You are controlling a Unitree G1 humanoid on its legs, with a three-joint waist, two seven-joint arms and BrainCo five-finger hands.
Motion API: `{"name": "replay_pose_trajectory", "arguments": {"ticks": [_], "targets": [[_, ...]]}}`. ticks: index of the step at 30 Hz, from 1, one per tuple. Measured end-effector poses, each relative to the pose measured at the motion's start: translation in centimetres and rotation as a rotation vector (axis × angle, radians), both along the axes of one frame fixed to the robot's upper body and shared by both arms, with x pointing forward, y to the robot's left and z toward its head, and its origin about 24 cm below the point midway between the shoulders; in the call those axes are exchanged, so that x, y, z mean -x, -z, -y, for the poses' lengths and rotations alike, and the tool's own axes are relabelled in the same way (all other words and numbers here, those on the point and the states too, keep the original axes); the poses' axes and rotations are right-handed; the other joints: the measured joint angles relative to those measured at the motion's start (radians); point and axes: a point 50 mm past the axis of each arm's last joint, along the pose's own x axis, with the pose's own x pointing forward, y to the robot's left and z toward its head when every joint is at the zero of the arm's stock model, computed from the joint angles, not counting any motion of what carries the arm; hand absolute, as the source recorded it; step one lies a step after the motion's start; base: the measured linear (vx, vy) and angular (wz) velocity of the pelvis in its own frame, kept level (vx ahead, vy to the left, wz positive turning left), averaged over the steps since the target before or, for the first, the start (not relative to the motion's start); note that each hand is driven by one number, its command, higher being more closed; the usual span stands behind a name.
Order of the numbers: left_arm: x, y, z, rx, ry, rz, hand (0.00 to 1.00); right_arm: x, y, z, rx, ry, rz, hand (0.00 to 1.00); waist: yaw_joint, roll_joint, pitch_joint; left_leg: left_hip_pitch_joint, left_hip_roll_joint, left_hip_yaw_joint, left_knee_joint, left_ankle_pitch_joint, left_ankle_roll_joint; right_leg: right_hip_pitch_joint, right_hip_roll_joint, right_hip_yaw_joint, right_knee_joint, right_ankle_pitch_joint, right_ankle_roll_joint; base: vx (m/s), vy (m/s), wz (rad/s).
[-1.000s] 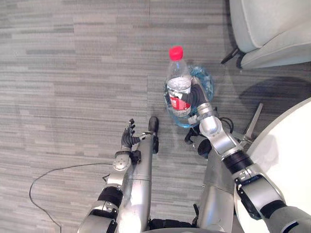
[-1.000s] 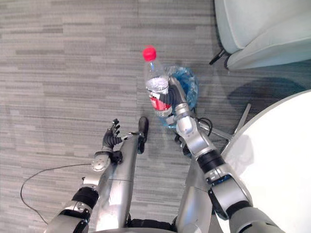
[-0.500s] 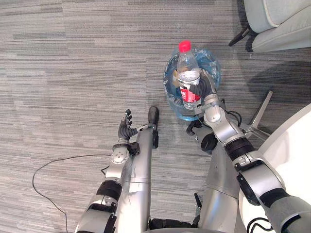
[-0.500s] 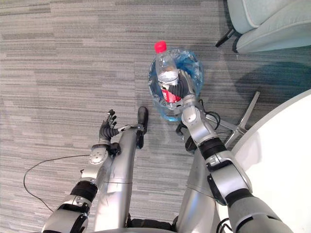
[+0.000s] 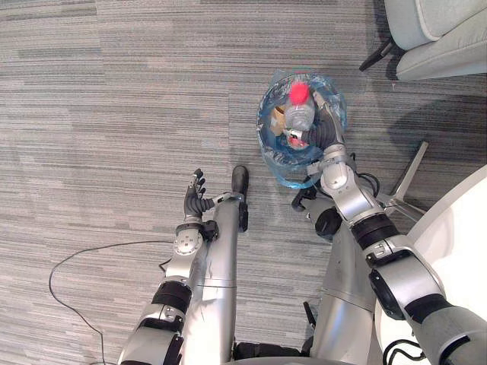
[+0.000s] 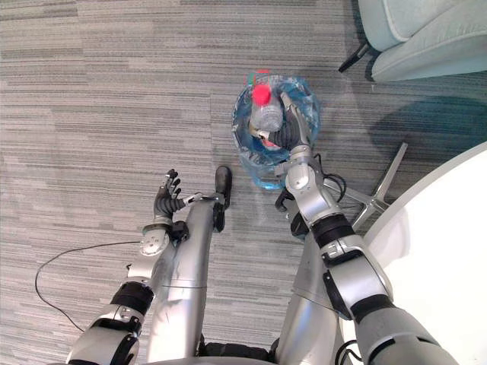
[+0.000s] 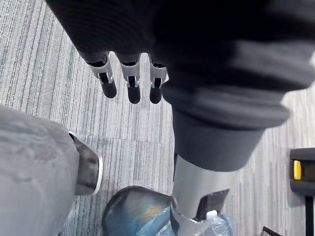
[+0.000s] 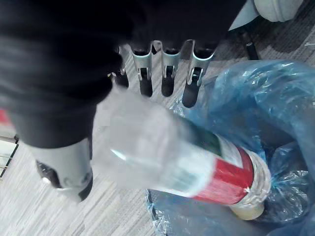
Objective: Gather rubbish on tea table into small bin, then transfer packed bag to large trash can.
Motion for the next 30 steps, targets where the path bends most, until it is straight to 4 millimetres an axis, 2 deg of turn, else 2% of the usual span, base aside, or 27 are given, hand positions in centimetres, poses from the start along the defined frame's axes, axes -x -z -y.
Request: {"name": "replay_pose_trajectory", "arguments": {"ticks": [7, 12, 15, 18, 26, 30], "targets": [[0.0, 0.0, -0.1, 0.003, -0.006, 0.001, 0.00, 0.7, 1.6, -0.6, 0.040, -0.011, -0.021, 0.00, -0.002, -0.001, -0.001, 0.010, 0.001, -0.001, 0.000, 0.001, -0.001, 0.011, 0.002, 0.000, -0.003, 0.000, 0.000, 0.00, 0.000, 0.00], [0.0, 0.0, -0.1, 0.004, -0.007, -0.001, 0.00, 1.8, 2.8, -1.2, 0.074, -0.036, -0.017, 0.00, -0.010, -0.004, -0.001, 0.038, 0.008, -0.002, -0.004, 0.000, -0.001, 0.041, 0.010, -0.004, -0.017, 0.000, 0.001, -0.01, 0.007, -0.03], [0.1, 0.1, -0.1, 0.004, -0.009, -0.003, 0.00, 2.4, 3.1, -1.8, 0.101, -0.059, -0.004, 0.00, -0.014, -0.015, -0.001, 0.051, 0.016, 0.005, -0.021, 0.000, -0.001, 0.047, 0.019, 0.002, -0.028, 0.001, 0.003, -0.02, 0.008, -0.06], [0.2, 0.3, -0.2, 0.002, -0.012, -0.011, 0.00, 2.7, 3.6, -2.8, 0.185, -0.088, 0.003, 0.00, -0.028, -0.021, 0.000, 0.070, 0.026, 0.007, -0.031, 0.006, -0.011, 0.063, 0.031, 0.002, -0.038, 0.001, 0.002, -0.01, 0.000, -0.05], [0.2, 0.3, 0.3, 0.017, -0.001, -0.010, 0.00, 3.1, 4.5, -3.8, 0.416, -0.124, 0.020, 0.00, -0.027, -0.024, 0.002, 0.080, 0.028, 0.006, -0.050, 0.008, -0.014, 0.074, 0.034, -0.004, -0.055, 0.004, 0.001, 0.00, 0.003, -0.01], [0.1, 0.2, 0.4, 0.017, 0.000, -0.004, 0.00, 2.6, 6.4, -3.5, 0.525, -0.123, -0.063, 0.00, -0.026, -0.024, 0.002, 0.073, 0.024, -0.004, -0.057, 0.011, -0.017, 0.073, 0.032, -0.014, -0.059, 0.004, 0.001, 0.00, 0.013, 0.06]]}}
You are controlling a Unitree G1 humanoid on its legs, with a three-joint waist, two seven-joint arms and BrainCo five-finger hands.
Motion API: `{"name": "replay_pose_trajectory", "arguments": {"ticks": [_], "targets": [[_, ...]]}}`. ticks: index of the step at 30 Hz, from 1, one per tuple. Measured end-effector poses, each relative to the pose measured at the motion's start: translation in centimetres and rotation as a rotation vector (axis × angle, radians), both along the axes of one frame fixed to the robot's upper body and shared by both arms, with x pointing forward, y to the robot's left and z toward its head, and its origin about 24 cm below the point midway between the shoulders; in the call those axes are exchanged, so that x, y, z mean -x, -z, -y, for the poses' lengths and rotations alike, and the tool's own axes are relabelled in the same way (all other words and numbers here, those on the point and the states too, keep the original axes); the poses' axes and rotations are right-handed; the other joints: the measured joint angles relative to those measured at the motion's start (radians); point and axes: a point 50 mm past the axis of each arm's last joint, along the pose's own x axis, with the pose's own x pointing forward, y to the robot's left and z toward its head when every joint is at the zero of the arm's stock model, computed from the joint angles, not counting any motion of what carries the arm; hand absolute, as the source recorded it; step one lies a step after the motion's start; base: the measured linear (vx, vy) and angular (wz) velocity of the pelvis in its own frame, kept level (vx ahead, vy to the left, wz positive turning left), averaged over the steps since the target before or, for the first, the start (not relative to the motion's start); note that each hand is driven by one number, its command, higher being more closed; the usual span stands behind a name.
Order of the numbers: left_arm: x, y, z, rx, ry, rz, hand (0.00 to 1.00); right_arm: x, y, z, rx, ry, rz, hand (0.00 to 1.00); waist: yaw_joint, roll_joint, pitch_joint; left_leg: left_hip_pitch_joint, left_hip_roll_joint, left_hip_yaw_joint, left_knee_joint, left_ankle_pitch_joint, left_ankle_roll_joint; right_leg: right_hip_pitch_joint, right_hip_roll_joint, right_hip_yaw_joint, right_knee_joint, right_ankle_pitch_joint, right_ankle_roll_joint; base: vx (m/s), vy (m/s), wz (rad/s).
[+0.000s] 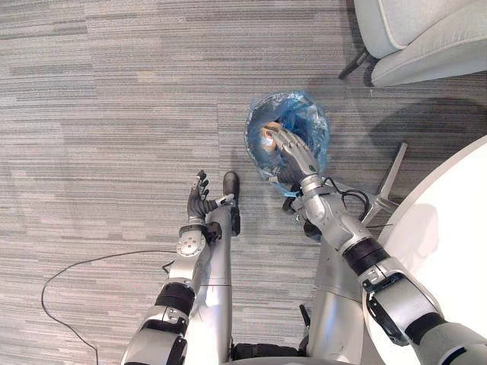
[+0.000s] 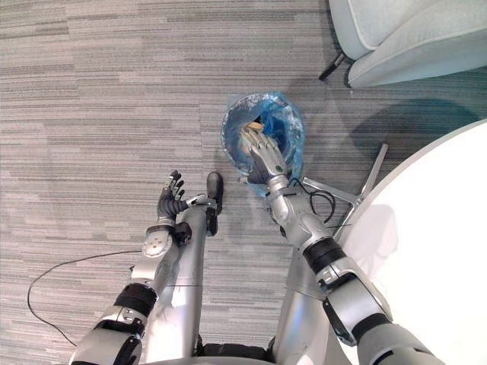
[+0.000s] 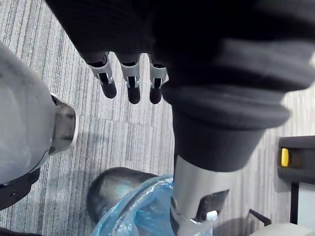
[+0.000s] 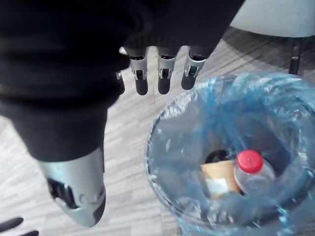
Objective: Gather rubbish on tea table into small bin, then transfer packed bag to large trash can.
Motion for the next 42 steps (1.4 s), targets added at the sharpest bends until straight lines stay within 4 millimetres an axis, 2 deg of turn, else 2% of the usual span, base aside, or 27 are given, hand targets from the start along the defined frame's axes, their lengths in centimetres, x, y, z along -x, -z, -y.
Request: {"name": "replay_pose_trajectory", "arguments": {"ticks": [4, 8, 12, 14, 22, 23, 42], "targets": [[-0.3, -0.3, 0.2, -0.001, 0.007, 0.011, 0.00, -0.5, 1.3, 0.9, 0.071, 0.039, -0.059, 0.00, 0.001, 0.000, 0.000, -0.014, -0.010, -0.009, -0.013, 0.004, -0.005, -0.009, -0.007, -0.008, -0.002, 0.000, 0.000, 0.01, 0.016, 0.10], [-0.6, -0.8, -0.2, -0.019, 0.008, 0.033, 0.00, -0.6, 2.3, 0.9, 0.129, 0.043, -0.106, 0.00, -0.001, -0.014, -0.001, -0.034, -0.016, -0.009, -0.013, 0.005, -0.004, -0.027, -0.016, -0.009, 0.001, 0.000, 0.000, 0.00, 0.023, 0.06], [-0.8, -1.3, -0.2, -0.021, 0.009, 0.056, 0.00, -0.7, 3.6, 1.9, 0.172, 0.081, -0.163, 0.00, -0.002, -0.021, -0.001, -0.061, -0.028, -0.002, -0.012, 0.006, 0.004, -0.051, -0.029, -0.002, 0.005, 0.000, 0.000, 0.00, 0.034, 0.11], [-0.9, -1.5, -0.8, -0.038, 0.002, 0.063, 0.00, -0.6, 4.3, 2.3, 0.182, 0.102, -0.191, 0.00, -0.001, -0.036, -0.001, -0.071, -0.027, 0.006, -0.011, 0.005, 0.004, -0.063, -0.033, 0.002, 0.012, -0.001, 0.000, 0.00, 0.028, 0.10], [-1.0, -2.0, -1.3, -0.048, -0.009, 0.078, 0.00, -0.6, 4.8, 2.8, 0.197, 0.133, -0.209, 0.00, -0.002, -0.051, -0.005, -0.093, -0.027, 0.016, 0.005, -0.002, 0.010, -0.086, -0.034, 0.017, 0.024, -0.001, 0.000, 0.00, 0.000, 0.00], [-1.0, -2.0, -1.2, -0.046, -0.008, 0.081, 0.00, -0.6, 4.9, 2.9, 0.201, 0.140, -0.213, 1.00, -0.002, -0.051, -0.005, -0.093, -0.027, 0.018, 0.006, -0.003, 0.011, -0.088, -0.034, 0.020, 0.025, -0.005, 0.006, 0.00, 0.000, 0.00], [-1.0, -2.5, -0.6, 0.001, -0.009, 0.105, 0.00, -0.6, 5.1, 4.2, 0.166, 0.212, -0.207, 1.00, -0.001, -0.051, -0.005, -0.096, -0.026, 0.040, 0.024, -0.021, 0.027, -0.100, -0.033, 0.049, 0.042, -0.018, 0.004, -0.01, 0.005, 0.00]]}}
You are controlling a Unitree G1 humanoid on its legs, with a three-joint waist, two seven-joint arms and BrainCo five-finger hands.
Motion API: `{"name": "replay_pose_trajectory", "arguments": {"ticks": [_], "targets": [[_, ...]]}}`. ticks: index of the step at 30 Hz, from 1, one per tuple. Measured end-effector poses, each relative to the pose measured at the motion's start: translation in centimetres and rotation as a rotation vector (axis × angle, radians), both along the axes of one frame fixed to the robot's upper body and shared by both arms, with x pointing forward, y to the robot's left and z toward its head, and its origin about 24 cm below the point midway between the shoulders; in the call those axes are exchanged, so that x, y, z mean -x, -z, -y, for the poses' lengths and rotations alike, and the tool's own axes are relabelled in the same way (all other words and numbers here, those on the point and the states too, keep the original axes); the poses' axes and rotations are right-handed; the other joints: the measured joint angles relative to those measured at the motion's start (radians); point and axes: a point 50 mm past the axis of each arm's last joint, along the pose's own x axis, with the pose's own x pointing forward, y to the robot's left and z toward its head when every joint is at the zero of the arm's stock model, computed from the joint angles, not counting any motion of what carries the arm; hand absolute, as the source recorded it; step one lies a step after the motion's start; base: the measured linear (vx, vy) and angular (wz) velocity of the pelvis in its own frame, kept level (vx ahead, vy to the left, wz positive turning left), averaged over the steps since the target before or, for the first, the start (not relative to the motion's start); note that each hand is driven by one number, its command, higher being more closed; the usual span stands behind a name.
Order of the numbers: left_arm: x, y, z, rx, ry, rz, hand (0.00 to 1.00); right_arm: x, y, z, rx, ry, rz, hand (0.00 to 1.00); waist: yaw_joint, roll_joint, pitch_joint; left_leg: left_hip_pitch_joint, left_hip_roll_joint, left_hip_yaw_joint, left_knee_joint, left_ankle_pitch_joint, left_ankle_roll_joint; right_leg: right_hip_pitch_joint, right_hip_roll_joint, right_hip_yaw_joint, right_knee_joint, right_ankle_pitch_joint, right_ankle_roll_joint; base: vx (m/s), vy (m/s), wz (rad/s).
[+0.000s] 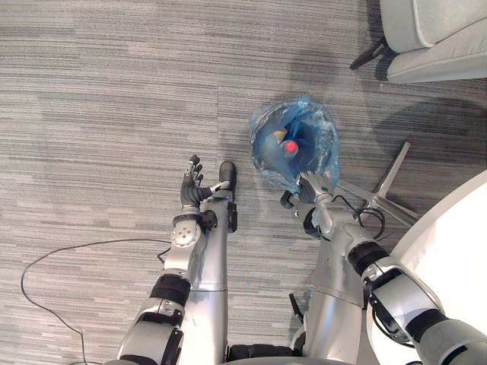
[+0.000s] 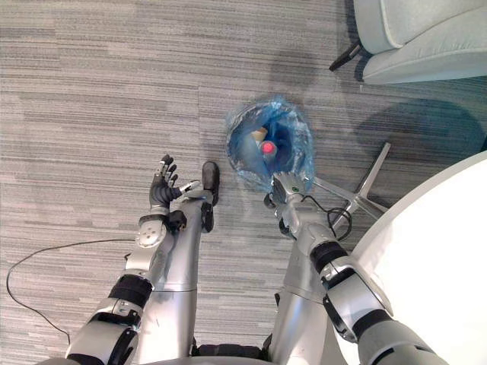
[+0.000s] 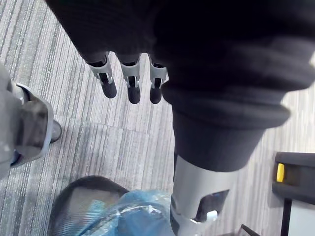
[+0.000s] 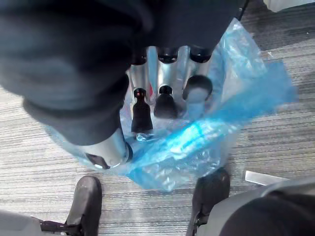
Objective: Gather rubbish on tea table into small bin, then transfer packed bag to large trash can.
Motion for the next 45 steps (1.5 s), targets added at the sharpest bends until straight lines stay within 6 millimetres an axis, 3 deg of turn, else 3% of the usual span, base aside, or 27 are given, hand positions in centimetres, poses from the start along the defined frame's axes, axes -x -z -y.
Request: {"name": "replay_pose_trajectory", "arguments": {"ticks": [7, 17, 18, 20, 23, 25, 29, 45], "targets": [[0.0, 0.0, 0.1, 0.018, -0.008, 0.001, 0.00, 0.0, -0.8, 0.0, -0.056, 0.003, 0.030, 1.00, 0.001, 0.000, 0.000, -0.001, 0.000, 0.001, 0.005, -0.001, 0.001, -0.001, 0.001, 0.003, 0.004, 0.000, 0.000, -0.04, 0.015, 0.00], [0.1, 0.1, -0.4, 0.032, -0.045, -0.004, 0.00, 0.8, -5.2, -1.9, -0.323, -0.079, 0.214, 1.00, 0.004, 0.002, 0.001, 0.003, 0.009, 0.005, 0.019, 0.003, -0.002, -0.002, 0.007, 0.006, 0.020, 0.000, -0.002, -0.04, 0.009, -0.02], [0.2, 0.1, -0.5, 0.033, -0.045, -0.003, 0.00, 0.8, -5.7, -2.2, -0.369, -0.087, 0.232, 0.00, 0.006, 0.003, 0.001, 0.004, 0.013, 0.006, 0.025, 0.005, 0.001, -0.002, 0.010, 0.007, 0.025, 0.000, -0.005, -0.04, 0.002, -0.07], [0.2, 0.1, -0.4, 0.035, -0.042, -0.008, 0.00, 0.8, -6.3, -2.3, -0.403, -0.083, 0.261, 0.00, 0.014, 0.008, 0.001, 0.007, 0.018, 0.009, 0.034, 0.004, 0.000, 0.000, 0.015, 0.008, 0.033, -0.002, -0.012, -0.04, 0.000, -0.04], [0.4, 0.5, 1.0, 0.079, -0.026, -0.021, 0.00, 0.5, -7.4, -2.2, -0.415, -0.077, 0.298, 0.00, 0.051, 0.068, 0.009, 0.008, 0.019, 0.002, 0.034, 0.006, -0.002, 0.000, 0.014, 0.007, 0.036, -0.008, -0.011, -0.06, -0.005, 0.02], [0.4, 0.5, 1.1, 0.082, -0.026, -0.022, 0.00, 0.4, -7.7, -2.6, -0.395, -0.096, 0.309, 0.00, 0.057, 0.082, 0.008, 0.008, 0.020, 0.000, 0.030, 0.008, -0.006, 0.000, 0.015, 0.003, 0.036, -0.008, -0.012, -0.05, 0.000, 0.02], [0.4, 0.5, 1.1, 0.083, -0.025, -0.022, 0.00, 0.3, -7.5, -3.3, -0.351, -0.107, 0.304, 0.00, 0.054, 0.083, 0.008, 0.009, 0.024, -0.005, 0.030, 0.014, -0.014, 0.002, 0.017, -0.001, 0.039, -0.009, -0.013, -0.04, 0.004, 0.02], [0.5, 1.4, 1.0, 0.076, -0.030, -0.059, 0.00, -0.3, -4.1, -2.6, -0.206, -0.060, 0.166, 0.00, 0.051, 0.082, 0.008, 0.034, 0.030, -0.009, 0.011, 0.017, -0.019, 0.029, 0.026, -0.007, 0.016, -0.007, -0.012, -0.01, 0.006, -0.01]]}}
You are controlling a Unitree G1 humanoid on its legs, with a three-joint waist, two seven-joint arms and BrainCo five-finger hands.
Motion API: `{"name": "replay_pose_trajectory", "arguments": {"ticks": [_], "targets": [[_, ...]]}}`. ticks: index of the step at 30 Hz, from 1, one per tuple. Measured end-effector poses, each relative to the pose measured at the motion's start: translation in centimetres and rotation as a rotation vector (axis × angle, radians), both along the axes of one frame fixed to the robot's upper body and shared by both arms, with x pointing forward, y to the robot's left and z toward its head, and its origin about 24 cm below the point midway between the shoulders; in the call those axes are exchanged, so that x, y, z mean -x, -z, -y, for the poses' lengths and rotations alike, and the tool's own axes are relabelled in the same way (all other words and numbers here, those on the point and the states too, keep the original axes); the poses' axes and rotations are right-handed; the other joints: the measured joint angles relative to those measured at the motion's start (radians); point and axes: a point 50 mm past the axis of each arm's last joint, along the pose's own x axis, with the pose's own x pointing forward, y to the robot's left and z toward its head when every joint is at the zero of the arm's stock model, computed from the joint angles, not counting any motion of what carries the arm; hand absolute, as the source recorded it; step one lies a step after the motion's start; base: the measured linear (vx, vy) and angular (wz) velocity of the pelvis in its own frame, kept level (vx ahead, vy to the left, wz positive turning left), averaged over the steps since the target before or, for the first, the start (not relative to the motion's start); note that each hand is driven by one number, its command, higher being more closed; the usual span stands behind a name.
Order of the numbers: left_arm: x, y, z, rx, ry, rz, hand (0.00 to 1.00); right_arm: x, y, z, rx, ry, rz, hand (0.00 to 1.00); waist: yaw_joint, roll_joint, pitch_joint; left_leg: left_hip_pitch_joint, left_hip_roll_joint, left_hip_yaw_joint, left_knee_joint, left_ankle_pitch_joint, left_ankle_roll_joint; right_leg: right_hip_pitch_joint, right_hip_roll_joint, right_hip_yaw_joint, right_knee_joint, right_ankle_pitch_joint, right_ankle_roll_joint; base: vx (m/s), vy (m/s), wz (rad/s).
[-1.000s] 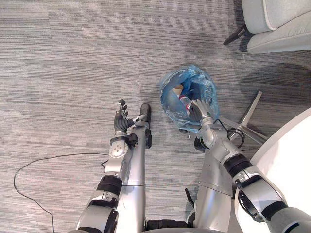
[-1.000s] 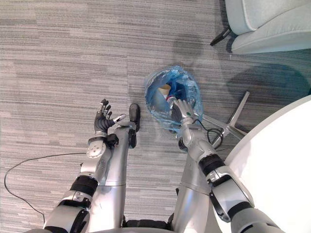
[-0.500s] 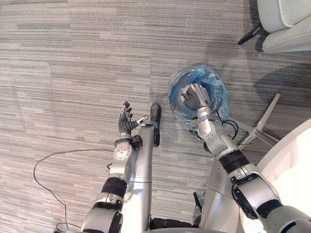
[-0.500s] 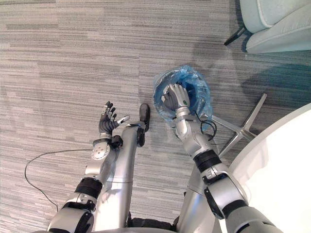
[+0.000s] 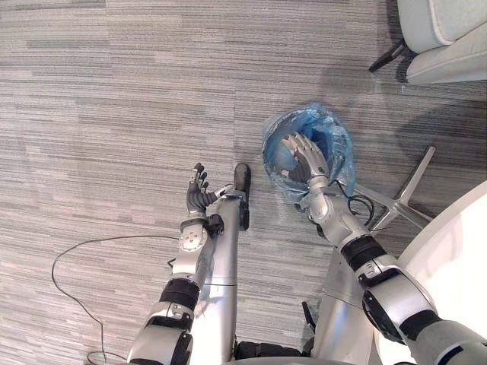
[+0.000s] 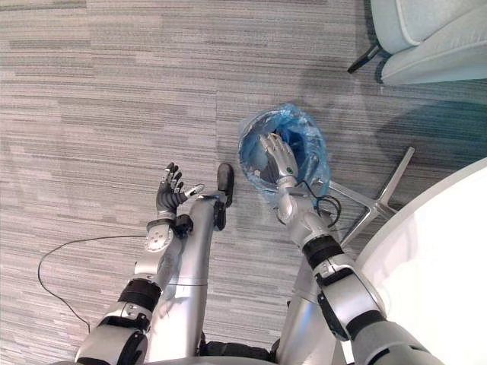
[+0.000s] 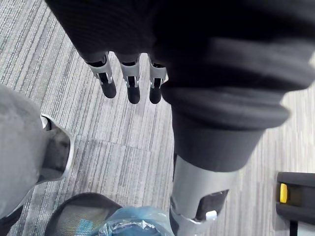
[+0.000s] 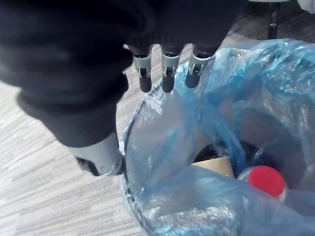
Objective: Gather rubbish on tea table into small bin, then transfer packed bag to large trash can.
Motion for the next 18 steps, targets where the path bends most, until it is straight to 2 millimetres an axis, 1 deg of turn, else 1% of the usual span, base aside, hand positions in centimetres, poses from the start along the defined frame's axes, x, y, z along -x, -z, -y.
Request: {"name": "replay_pose_trajectory", "arguments": {"ticks": [6, 11, 15, 18], "targets": [[0.0, 0.0, 0.0, 0.000, 0.000, 0.000, 0.00, -0.1, 0.8, 0.2, 0.080, 0.012, -0.023, 0.00, -0.003, 0.000, 0.000, 0.001, 0.002, 0.000, 0.000, 0.000, 0.000, 0.002, 0.004, 0.000, -0.003, 0.001, 0.001, 0.00, 0.003, -0.01], [0.0, 0.0, -0.1, -0.004, -0.004, 0.001, 0.00, -0.2, 2.0, 0.5, 0.151, 0.029, -0.084, 0.00, -0.007, -0.001, 0.000, -0.001, 0.002, -0.001, -0.001, 0.000, 0.000, 0.002, 0.004, 0.000, -0.005, 0.001, 0.001, 0.00, 0.000, 0.00], [0.0, 0.0, -0.3, -0.008, -0.010, 0.007, 0.00, -0.4, 2.3, 0.5, 0.166, 0.038, -0.100, 0.00, -0.014, -0.002, 0.001, -0.005, 0.002, -0.002, -0.001, 0.000, 0.000, -0.001, 0.005, -0.001, -0.007, 0.002, 0.003, 0.00, 0.000, 0.00], [-0.1, -0.2, -0.9, -0.026, -0.018, 0.016, 0.00, -0.5, 2.1, 0.1, 0.162, 0.040, -0.099, 0.00, -0.026, -0.015, 0.002, -0.018, 0.002, 0.000, -0.002, 0.000, 0.000, -0.014, 0.005, 0.000, -0.008, 0.003, 0.004, 0.00, 0.000, 0.00]]}}
